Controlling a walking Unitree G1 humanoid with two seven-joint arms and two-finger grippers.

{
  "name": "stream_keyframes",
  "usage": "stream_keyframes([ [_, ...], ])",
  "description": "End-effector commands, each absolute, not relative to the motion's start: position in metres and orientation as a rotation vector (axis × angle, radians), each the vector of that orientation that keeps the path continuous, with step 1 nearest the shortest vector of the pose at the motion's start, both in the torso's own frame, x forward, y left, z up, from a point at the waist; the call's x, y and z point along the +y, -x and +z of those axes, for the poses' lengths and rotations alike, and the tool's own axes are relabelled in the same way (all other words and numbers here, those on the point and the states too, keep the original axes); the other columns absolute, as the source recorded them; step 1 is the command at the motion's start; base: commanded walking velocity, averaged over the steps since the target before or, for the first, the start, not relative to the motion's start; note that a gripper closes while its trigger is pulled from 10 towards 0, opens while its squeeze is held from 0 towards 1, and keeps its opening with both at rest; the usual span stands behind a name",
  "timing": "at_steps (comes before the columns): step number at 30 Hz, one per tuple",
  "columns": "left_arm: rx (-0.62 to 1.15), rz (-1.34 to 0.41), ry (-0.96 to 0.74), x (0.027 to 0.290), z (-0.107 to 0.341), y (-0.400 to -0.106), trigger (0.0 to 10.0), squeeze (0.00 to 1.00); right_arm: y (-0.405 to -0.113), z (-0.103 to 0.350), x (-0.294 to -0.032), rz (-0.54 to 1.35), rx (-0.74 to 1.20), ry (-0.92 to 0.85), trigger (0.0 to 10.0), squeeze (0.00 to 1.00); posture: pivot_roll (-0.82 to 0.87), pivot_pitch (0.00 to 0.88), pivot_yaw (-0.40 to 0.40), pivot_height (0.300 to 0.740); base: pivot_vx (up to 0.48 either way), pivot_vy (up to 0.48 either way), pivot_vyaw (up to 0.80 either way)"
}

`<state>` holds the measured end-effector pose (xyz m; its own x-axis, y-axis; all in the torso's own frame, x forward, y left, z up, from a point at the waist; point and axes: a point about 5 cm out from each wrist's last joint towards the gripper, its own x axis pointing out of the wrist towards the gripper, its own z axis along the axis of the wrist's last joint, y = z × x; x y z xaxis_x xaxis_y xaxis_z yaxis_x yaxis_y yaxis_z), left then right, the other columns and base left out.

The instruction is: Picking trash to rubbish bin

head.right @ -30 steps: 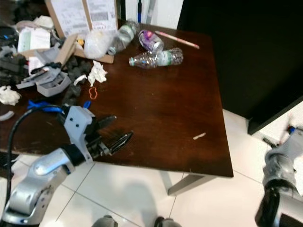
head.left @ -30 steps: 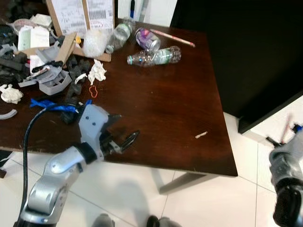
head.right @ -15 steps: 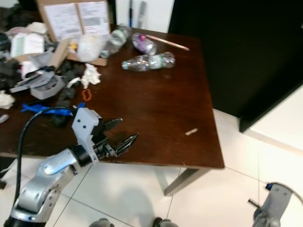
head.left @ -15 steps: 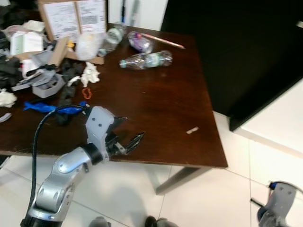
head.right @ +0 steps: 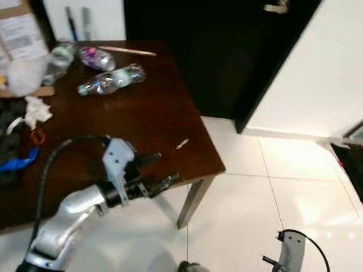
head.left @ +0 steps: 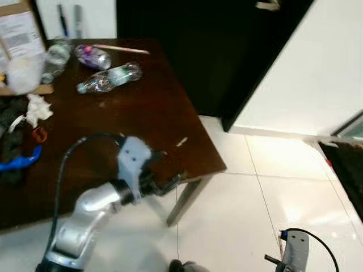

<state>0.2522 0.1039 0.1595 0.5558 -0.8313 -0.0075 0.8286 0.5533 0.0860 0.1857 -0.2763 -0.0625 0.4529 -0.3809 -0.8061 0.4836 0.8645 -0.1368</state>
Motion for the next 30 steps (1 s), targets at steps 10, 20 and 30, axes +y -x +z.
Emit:
stream_keyframes([
  [10,0.033,-0.982,-0.130,0.104,0.137,-0.254,10.0,0.00,-0.177,-0.069,-0.270,-0.501,1.013,-0.095,10.0,0.00,0.22,0.127,-0.108,0.740,0.000,0.000,-0.77],
  [20,-0.054,-0.816,-0.099,0.104,0.142,-0.272,10.0,0.00,-0.175,-0.071,-0.267,-0.492,1.023,-0.097,10.0,0.00,0.22,0.122,-0.103,0.740,0.000,0.000,-0.77],
  [30,-0.109,-0.725,-0.094,0.104,0.143,-0.279,10.0,0.00,-0.178,-0.071,-0.264,-0.461,1.022,-0.084,10.0,0.00,0.22,0.126,-0.112,0.740,0.000,0.000,-0.77],
])
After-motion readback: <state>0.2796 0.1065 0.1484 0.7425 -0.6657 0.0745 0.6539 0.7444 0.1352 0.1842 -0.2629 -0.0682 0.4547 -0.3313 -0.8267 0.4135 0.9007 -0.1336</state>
